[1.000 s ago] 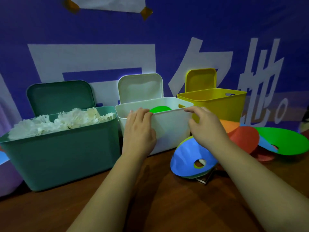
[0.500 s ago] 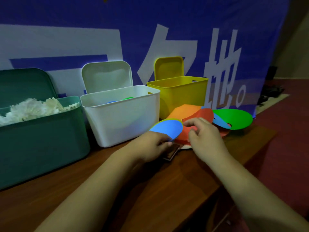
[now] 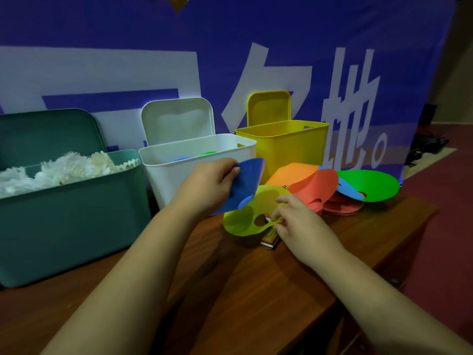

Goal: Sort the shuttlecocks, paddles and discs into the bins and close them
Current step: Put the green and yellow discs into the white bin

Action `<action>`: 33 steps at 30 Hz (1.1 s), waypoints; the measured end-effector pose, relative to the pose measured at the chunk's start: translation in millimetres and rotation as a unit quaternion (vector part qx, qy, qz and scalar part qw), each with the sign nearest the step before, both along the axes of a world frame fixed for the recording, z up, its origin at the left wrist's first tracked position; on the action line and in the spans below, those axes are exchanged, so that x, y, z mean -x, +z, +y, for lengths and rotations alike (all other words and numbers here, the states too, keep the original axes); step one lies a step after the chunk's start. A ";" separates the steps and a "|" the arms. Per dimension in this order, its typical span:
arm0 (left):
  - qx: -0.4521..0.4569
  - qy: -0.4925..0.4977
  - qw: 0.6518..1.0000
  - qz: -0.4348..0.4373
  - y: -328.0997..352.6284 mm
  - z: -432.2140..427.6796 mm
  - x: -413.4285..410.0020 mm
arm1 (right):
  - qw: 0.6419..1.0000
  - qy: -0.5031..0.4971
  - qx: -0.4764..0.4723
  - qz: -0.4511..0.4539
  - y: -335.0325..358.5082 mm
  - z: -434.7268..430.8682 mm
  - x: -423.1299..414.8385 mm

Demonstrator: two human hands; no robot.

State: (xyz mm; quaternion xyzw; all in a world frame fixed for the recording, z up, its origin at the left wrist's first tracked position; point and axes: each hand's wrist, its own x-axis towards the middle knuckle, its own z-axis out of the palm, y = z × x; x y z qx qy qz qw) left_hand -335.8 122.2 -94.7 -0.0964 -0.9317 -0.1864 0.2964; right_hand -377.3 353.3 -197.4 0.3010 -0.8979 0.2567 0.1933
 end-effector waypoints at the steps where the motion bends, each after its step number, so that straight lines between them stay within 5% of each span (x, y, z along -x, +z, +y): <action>1: -0.004 -0.006 1.000 0.023 4.3 -3.2 -2.6 | 1.000 0.006 -0.001 0.004 0.9 -1.9 0.3; 6: 0.042 -0.019 0.981 0.187 27.5 -19.2 -16.2 | 0.991 0.018 0.104 0.085 14.5 -11.0 -5.4; 15: 0.093 0.075 0.895 0.430 47.2 -37.7 -28.6 | 0.936 0.020 0.280 0.211 55.4 -29.1 -22.3; 18: 0.089 0.102 0.919 0.370 35.9 -52.7 -15.4 | 0.932 0.021 0.304 0.197 61.2 -34.3 -18.3; 21: 0.114 0.186 0.955 0.201 10.3 -64.9 0.1 | 0.933 0.019 0.313 0.176 64.3 -39.7 -12.8; 24: 0.149 0.274 0.948 0.059 -14.7 -66.7 7.7 | 0.935 0.017 0.313 0.167 65.7 -42.4 -7.6; 33: 0.131 0.311 0.941 0.007 -25.1 -72.0 10.7 | 0.928 0.010 0.350 0.127 89.9 -59.5 22.5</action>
